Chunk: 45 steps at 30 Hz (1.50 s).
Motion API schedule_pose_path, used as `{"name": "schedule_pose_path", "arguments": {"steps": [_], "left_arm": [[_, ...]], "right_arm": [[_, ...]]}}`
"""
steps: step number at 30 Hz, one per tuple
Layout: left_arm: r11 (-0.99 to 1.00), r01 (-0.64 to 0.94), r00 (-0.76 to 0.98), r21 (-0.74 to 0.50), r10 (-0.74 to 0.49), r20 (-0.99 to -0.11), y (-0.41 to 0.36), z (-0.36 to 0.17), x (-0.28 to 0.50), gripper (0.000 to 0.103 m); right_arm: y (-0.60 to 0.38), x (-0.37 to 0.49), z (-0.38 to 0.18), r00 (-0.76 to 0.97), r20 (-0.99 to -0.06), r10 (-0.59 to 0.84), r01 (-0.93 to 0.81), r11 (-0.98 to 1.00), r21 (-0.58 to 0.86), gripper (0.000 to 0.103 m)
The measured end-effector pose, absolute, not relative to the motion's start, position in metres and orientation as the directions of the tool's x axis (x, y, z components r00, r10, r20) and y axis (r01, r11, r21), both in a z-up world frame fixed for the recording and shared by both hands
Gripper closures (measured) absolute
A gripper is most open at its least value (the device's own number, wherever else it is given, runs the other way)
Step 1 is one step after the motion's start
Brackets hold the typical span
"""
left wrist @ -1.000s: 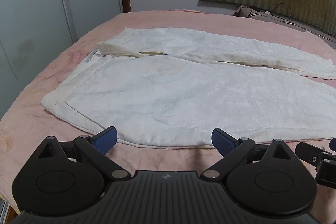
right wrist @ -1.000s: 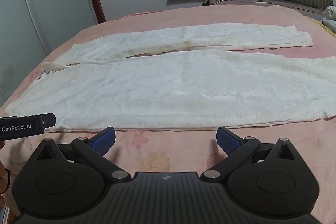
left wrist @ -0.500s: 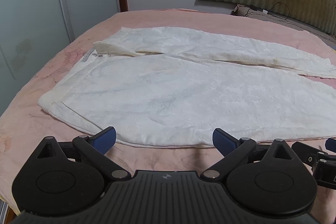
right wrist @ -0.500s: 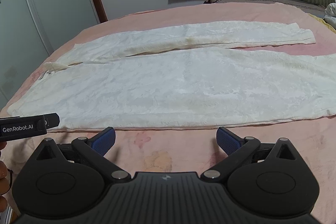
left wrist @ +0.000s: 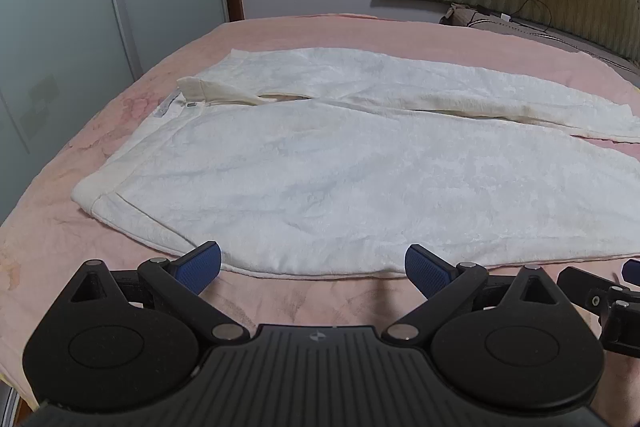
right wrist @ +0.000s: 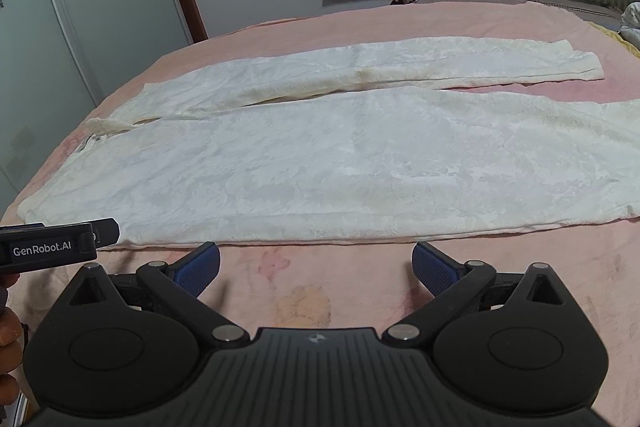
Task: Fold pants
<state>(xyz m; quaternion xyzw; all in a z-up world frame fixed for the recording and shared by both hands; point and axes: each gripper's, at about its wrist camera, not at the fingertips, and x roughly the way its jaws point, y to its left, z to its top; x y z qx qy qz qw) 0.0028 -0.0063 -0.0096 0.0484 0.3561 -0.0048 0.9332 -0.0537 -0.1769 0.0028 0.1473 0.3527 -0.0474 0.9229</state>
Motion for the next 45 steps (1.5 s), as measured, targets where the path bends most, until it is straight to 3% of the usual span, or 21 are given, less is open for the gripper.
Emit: {"name": "schedule_pose_path", "arguments": {"steps": [21,26,32,45], "left_arm": [[0.990,0.059,0.732,0.128,0.044,-0.680,-0.012,-0.016,0.005,0.002],[0.991,0.063,0.739,0.115,0.031,-0.673,-0.010,-0.016,0.008,0.002],[0.995,0.024,0.754,0.101,0.048,-0.655,-0.002,-0.010,0.035,0.002],[0.992,-0.041,0.785,0.119,0.106,-0.611,0.017,-0.009,0.109,0.003]], "right_arm": [[-0.175,-0.054,0.001,0.749,-0.663,0.024,0.186,0.951,0.245,0.000],[-0.175,-0.054,0.005,0.786,-0.616,0.054,0.120,0.964,0.237,0.000],[-0.159,-0.034,0.027,0.878,-0.468,0.105,-0.088,0.994,0.057,0.000],[-0.145,0.079,0.014,0.823,-0.539,0.181,-0.295,0.946,-0.133,0.000]]}}
